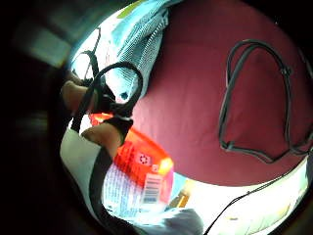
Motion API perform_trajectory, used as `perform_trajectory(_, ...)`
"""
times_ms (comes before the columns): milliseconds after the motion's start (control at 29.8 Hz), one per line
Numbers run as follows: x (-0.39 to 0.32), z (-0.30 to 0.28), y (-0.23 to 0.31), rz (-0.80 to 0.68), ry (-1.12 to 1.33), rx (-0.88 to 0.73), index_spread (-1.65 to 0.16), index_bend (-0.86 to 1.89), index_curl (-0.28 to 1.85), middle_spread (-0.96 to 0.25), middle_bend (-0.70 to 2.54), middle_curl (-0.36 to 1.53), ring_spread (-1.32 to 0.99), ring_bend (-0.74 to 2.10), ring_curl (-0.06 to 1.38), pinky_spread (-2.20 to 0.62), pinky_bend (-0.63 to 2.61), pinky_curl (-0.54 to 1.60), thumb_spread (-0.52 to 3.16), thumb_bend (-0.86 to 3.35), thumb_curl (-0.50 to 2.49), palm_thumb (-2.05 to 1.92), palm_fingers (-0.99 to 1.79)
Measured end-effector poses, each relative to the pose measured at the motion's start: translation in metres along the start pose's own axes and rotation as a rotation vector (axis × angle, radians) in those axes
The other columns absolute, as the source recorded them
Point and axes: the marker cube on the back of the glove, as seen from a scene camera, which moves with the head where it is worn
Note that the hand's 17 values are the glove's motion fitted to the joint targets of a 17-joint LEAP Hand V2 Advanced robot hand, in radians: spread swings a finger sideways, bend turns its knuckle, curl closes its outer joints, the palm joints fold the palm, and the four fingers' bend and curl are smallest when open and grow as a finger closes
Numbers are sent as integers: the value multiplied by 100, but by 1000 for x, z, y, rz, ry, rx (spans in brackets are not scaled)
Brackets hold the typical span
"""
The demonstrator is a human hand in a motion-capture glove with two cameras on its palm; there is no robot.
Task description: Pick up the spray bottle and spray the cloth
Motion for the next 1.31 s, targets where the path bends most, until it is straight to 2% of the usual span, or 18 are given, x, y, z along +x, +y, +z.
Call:
perform_trajectory(939, -4, 11, -1, 13, 13, -21, -16, 10, 26, -6, 35, 48, 0, 53, 40, 16, 31, 38, 91, -2, 58, 87, 110)
perform_trajectory(1073, -16, 19, 2, -47, 7, 4, -16, 10, 26, -6, 35, 48, 0, 53, 40, 16, 31, 38, 91, -2, 58, 87, 110)
perform_trajectory(1308, -57, 48, 2, -273, -18, 129, -16, 10, 26, -6, 35, 49, 0, 53, 40, 16, 31, 38, 91, -2, 58, 87, 110)
